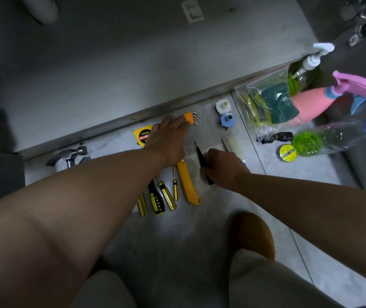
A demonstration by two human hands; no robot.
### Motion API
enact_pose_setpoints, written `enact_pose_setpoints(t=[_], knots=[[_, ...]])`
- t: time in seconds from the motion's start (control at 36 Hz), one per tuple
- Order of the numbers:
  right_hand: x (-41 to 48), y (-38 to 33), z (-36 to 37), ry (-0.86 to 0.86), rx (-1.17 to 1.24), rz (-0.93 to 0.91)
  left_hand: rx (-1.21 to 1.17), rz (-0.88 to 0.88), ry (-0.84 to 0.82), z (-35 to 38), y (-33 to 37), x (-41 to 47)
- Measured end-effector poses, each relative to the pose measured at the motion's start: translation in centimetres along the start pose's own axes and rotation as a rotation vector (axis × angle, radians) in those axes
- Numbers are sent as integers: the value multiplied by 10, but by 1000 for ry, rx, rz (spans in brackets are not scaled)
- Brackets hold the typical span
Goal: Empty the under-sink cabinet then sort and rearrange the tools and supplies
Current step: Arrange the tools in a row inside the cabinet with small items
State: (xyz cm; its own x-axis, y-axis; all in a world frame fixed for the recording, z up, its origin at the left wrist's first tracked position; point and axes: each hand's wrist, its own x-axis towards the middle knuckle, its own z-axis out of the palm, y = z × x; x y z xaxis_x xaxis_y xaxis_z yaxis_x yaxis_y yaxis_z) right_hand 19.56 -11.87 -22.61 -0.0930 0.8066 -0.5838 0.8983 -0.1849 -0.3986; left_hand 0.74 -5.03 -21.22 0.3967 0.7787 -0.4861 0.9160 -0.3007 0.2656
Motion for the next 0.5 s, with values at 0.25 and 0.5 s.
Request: enact_pose_setpoints(t=[0.25, 0.5], knots=[[-27, 9, 5, 89, -36, -26, 175, 44, 83, -9, -48, -54], [-61, 5, -36, -328, -285, -105, 116, 35, -123, -48, -48, -96]])
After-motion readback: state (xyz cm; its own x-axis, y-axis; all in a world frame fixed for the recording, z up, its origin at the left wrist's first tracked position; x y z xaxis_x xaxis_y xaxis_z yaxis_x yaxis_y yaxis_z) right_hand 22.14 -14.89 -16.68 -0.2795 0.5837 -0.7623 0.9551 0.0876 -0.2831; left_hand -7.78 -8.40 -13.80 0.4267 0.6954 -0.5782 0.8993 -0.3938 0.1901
